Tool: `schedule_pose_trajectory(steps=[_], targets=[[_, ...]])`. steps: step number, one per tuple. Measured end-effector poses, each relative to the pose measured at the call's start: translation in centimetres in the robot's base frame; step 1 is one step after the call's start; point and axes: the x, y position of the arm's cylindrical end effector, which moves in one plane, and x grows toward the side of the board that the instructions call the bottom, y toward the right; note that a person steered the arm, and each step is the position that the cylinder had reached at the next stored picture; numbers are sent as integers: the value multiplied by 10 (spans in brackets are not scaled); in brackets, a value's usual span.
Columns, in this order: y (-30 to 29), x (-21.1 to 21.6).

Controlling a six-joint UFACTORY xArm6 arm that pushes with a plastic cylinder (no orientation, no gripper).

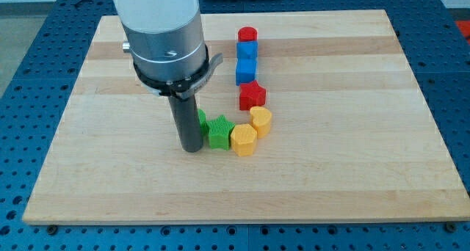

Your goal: Move your arm to the bottom center

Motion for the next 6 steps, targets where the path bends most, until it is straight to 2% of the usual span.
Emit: schedule_pose_trajectory(steps=[2,3,4,5,6], targets=[[0,0],[15,57],[30,96],[104,104],[180,66]])
